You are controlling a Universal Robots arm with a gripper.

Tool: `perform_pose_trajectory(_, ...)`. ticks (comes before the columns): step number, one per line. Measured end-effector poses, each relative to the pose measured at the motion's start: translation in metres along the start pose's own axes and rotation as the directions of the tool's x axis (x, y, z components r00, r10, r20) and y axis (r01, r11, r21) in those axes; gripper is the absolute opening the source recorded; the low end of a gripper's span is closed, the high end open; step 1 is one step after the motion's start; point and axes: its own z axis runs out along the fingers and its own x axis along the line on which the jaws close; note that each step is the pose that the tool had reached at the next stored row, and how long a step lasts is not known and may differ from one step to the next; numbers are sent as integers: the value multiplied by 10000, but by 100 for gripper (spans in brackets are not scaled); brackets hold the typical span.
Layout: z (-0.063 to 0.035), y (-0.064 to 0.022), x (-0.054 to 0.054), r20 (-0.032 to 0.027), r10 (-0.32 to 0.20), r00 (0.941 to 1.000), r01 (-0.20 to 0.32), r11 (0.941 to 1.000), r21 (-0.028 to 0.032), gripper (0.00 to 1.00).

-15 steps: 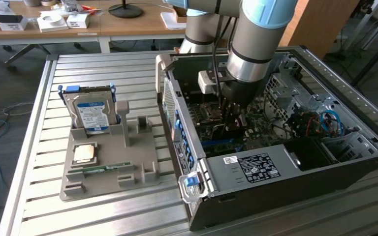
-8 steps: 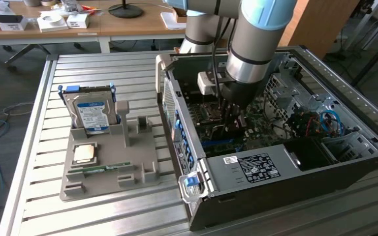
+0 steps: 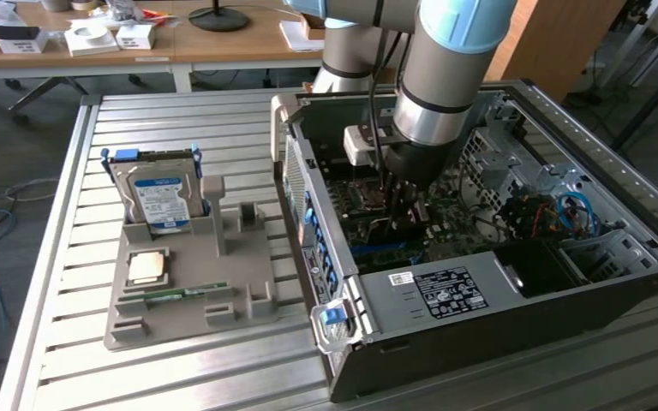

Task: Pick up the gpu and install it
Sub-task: 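Insert the gpu into the slot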

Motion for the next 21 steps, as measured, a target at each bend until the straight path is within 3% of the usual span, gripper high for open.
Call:
perform_pose_trajectory(12, 0, 4, 0, 0, 1, 10000, -1, 10000, 1, 27)
perform_pose_trajectory(13, 0, 4, 0, 0, 1, 10000, -1, 10000, 1, 33)
perform_pose_trajectory(16, 0, 3, 0, 1, 0, 10000, 0, 10000, 2, 33)
perform_pose_trajectory(21, -82, 3, -2, -1, 0, 10000, 0, 10000, 1, 33)
